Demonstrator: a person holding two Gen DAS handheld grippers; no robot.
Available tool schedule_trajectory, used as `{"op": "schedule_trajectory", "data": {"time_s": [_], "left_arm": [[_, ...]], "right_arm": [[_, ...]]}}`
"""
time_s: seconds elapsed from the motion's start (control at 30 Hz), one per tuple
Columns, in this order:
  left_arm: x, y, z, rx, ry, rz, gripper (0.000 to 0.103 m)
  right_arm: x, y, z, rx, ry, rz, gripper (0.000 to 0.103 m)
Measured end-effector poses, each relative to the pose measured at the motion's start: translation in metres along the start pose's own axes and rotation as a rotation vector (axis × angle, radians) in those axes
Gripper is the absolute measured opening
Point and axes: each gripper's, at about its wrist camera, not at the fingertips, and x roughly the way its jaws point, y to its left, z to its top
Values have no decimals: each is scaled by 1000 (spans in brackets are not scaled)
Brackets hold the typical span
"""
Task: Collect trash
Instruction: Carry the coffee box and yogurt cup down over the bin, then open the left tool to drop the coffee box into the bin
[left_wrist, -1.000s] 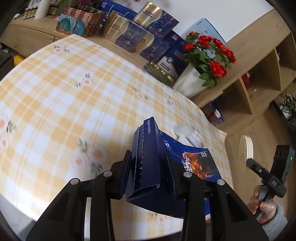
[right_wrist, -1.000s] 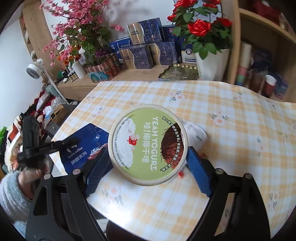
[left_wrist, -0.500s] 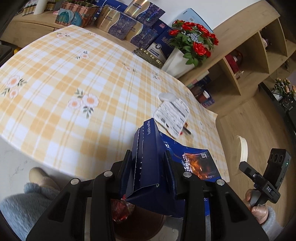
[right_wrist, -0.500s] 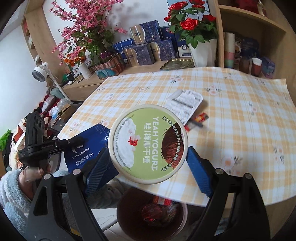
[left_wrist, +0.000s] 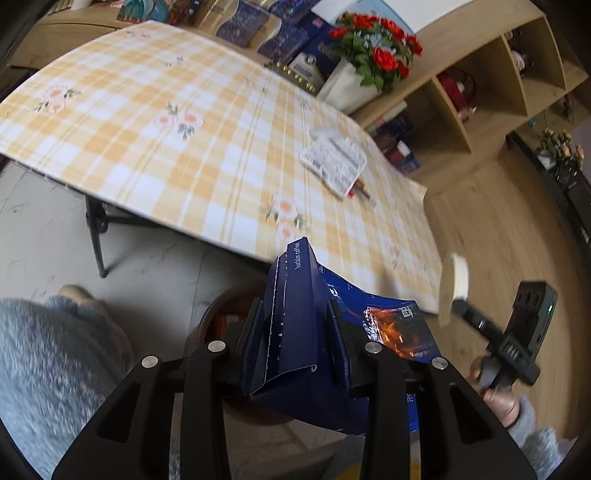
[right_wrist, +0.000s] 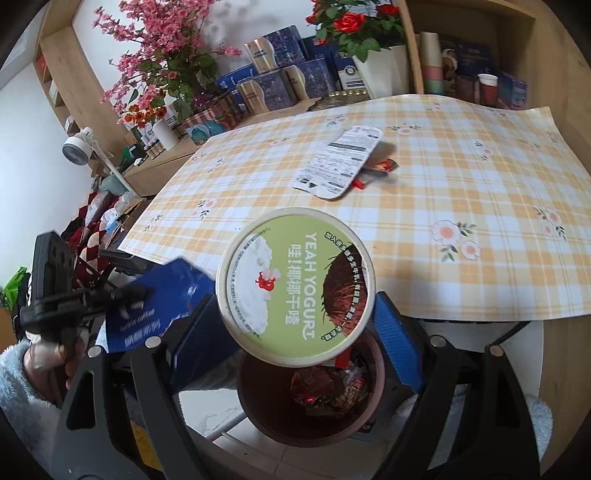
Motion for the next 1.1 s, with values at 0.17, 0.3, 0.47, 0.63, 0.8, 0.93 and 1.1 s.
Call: {"op": "schedule_trajectory", "data": {"time_s": [0.17,0.3,0.47,0.63,0.8,0.93,1.1], "left_arm": [[19,1,-9,20,69,42,33],[38,7,-7,22,115,76,33],[75,20,-6,-30,207,104,33],[114,38,-5,-109,273,159,31],[146,36,-6,-121,316,168,12],[161,22,-8,-81,320,158,12],[147,-6,-1,61,236,134,30]], "right_arm": [[-1,-21,-3,54,-7,7,84],[6,-36,-7,99,8,8,84],[12,-48,-9,129,20,10,84],[10,-54,-12,131,2,-4,84],[14,-63,-17,161,18,-2,84],[14,-65,-19,171,29,-7,84],[17,-63,-22,167,43,-16,84]]}}
